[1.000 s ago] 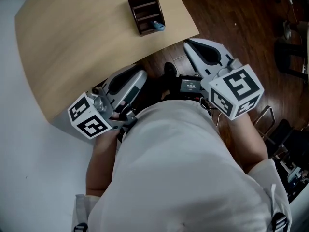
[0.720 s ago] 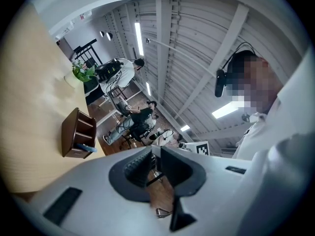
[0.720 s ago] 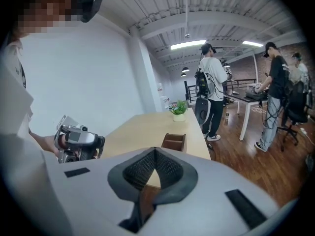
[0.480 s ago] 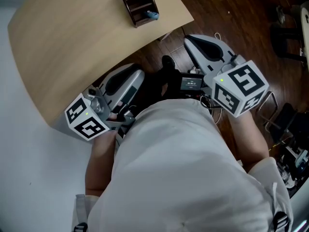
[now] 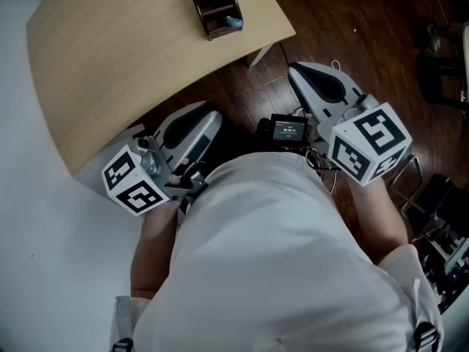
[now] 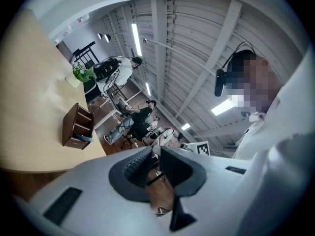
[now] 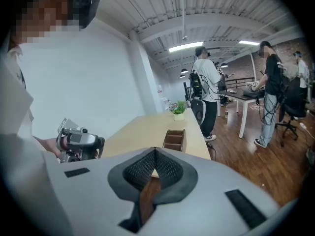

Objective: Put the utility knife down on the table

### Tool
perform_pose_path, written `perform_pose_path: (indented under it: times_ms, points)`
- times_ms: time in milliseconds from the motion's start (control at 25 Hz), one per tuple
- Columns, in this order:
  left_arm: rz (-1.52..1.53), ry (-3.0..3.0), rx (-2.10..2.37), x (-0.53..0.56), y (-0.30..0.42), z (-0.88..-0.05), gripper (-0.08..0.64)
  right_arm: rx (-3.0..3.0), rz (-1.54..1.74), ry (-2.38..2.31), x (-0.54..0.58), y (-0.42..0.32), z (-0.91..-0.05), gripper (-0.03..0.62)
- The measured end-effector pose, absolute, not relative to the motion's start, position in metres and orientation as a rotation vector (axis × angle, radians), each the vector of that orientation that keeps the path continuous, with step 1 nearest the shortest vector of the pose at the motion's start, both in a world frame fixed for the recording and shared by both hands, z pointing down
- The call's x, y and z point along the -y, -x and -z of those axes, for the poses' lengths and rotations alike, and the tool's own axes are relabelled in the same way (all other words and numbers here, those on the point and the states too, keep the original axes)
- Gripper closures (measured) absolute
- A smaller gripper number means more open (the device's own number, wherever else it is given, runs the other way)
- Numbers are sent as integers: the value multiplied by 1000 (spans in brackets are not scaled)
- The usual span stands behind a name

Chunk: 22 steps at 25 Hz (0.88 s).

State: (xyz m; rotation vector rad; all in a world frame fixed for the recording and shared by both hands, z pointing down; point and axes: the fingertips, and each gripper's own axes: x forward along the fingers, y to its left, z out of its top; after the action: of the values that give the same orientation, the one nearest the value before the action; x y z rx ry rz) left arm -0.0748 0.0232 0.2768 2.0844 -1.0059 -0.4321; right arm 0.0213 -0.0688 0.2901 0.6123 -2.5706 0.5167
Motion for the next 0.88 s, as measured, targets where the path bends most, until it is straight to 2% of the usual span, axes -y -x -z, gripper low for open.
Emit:
perform_pose_path:
  times_ms: [600,880]
  points:
    - [465,-2061,1075,-25,84,-277,506,2585,-481,-501,61,-3,-297,591]
    - [447,-2032,1107,-33,38,-273,506,2593,-494,-452,58,-45,-296,591]
